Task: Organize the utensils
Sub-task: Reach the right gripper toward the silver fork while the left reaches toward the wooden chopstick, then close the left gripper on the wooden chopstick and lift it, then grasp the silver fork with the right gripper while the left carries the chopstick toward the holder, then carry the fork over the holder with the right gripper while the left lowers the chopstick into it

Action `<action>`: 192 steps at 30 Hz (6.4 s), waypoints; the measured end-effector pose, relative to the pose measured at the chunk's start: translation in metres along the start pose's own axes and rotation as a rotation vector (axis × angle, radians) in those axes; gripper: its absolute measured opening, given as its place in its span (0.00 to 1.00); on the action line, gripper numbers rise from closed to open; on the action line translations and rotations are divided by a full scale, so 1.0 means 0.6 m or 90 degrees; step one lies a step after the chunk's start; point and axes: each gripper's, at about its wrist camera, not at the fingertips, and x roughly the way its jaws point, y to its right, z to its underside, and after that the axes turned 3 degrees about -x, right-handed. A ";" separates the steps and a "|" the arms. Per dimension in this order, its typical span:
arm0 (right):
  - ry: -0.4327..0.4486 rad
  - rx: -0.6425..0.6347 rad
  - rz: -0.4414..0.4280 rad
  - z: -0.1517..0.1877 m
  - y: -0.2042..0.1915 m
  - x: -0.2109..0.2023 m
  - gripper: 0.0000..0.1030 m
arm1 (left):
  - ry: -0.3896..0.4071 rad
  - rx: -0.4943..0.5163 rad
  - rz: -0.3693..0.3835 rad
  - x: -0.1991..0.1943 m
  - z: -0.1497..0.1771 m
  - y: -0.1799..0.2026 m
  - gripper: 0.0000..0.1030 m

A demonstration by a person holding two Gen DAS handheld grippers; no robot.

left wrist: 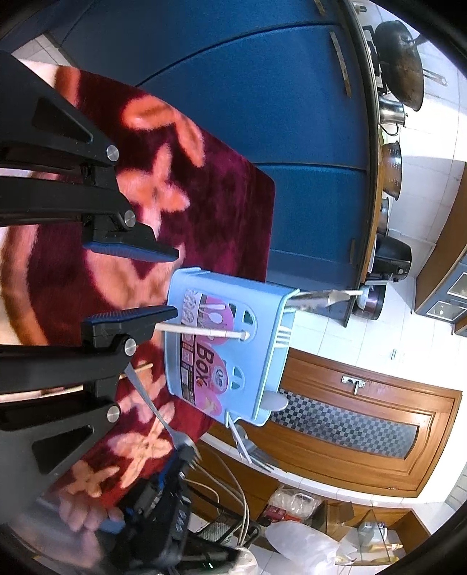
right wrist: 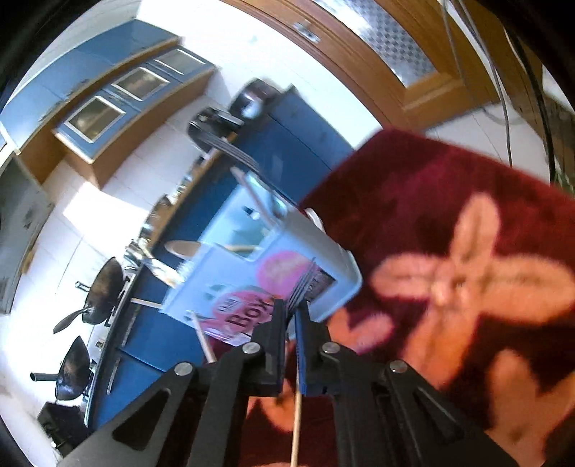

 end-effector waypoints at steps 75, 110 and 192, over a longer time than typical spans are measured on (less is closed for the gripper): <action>0.048 -0.274 0.039 -0.062 -0.041 -0.195 0.03 | -0.192 0.041 0.188 0.088 -0.050 0.209 0.02; -0.249 -0.347 0.179 -0.034 0.029 0.048 0.23 | 0.042 -0.002 0.081 0.005 -0.126 0.083 0.02; 0.122 -0.383 -0.038 -0.160 -0.166 0.080 0.08 | 0.369 0.037 -0.057 0.153 -0.261 0.084 0.02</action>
